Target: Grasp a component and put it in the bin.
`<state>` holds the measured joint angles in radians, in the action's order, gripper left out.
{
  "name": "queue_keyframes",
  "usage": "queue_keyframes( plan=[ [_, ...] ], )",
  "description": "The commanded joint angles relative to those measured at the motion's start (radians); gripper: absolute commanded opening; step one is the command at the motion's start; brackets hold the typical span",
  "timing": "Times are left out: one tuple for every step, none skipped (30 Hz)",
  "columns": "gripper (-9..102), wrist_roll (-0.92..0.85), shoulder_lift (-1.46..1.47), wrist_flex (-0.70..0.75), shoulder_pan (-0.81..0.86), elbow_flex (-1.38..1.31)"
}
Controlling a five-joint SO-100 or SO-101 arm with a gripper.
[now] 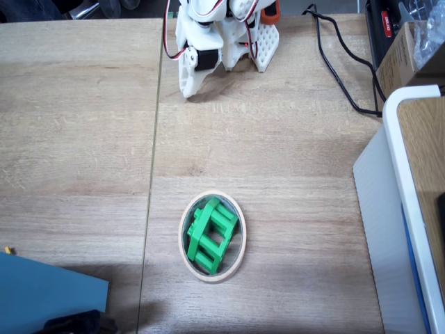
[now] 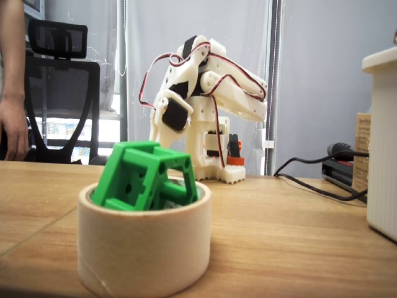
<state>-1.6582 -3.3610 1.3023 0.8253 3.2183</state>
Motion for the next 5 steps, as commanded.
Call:
queue_keyframes(
  plan=[
    [0, 0.006, -0.005, 0.005, 0.005, 0.005],
    [0, 0.006, -0.005, 0.005, 0.005, 0.005],
    [0, 0.006, -0.005, 0.005, 0.005, 0.005],
    [0, 0.006, -0.005, 0.005, 0.005, 0.005],
    [0, 0.006, -0.005, 0.005, 0.005, 0.005]
  ],
)
